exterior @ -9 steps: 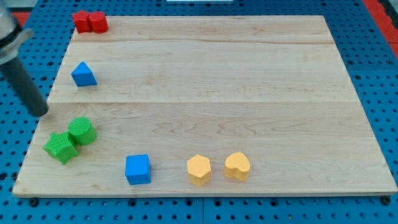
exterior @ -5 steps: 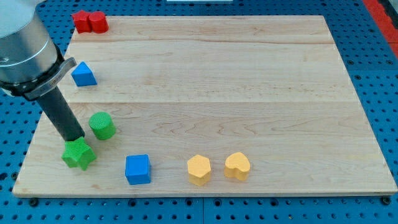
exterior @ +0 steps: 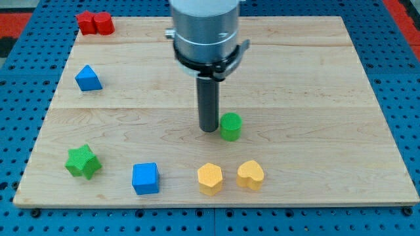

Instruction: Push the green circle diagonally to the top right side of the yellow hexagon

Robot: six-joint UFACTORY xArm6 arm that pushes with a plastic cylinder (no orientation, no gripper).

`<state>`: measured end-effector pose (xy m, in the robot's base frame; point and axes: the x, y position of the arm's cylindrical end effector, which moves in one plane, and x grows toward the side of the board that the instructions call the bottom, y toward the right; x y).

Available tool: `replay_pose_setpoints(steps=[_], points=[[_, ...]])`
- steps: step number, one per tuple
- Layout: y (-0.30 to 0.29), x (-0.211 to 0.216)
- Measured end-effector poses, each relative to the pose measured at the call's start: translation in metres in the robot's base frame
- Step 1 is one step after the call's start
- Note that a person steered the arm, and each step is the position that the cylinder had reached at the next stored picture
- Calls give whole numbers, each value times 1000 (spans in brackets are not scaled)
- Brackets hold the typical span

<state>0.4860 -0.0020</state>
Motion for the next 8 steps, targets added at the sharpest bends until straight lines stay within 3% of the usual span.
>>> replay_pose_setpoints(steps=[1, 2, 5, 7, 8], points=[[-22, -13], [-1, -27], [14, -10], [52, -35], [53, -17]])
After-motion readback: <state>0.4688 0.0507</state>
